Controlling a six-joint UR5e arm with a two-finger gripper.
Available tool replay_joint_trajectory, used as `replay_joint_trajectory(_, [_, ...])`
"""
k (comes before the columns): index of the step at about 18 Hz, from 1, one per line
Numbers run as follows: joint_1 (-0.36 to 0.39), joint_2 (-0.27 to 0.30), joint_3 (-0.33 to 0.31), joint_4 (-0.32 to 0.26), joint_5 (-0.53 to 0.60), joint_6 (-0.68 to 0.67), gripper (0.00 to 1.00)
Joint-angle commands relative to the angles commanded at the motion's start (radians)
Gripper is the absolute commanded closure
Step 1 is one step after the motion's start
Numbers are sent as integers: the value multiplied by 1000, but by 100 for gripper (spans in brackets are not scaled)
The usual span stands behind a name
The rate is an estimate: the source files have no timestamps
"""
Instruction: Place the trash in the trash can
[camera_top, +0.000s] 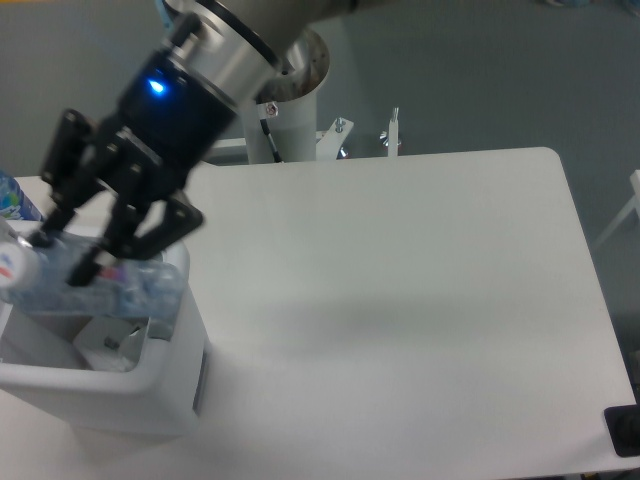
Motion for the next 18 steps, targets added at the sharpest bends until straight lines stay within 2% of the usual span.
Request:
replay_joint_trajectory(2, [-14, -6, -28, 0, 0, 0, 65])
replay_joint_trajectory(3, [-25, -8, -41, 2, 2, 2, 59])
replay_joint_trajectory(5, [-41, -14, -69, 2, 2, 8, 36])
replay_joint_trajectory(7, [-42, -15, -77, 9, 2, 6, 0])
replay_joint_trajectory(13, [-32, -21, -81, 11, 14, 2, 0])
replay_joint_trajectory(18, [101, -46, -114, 11, 110, 8, 0])
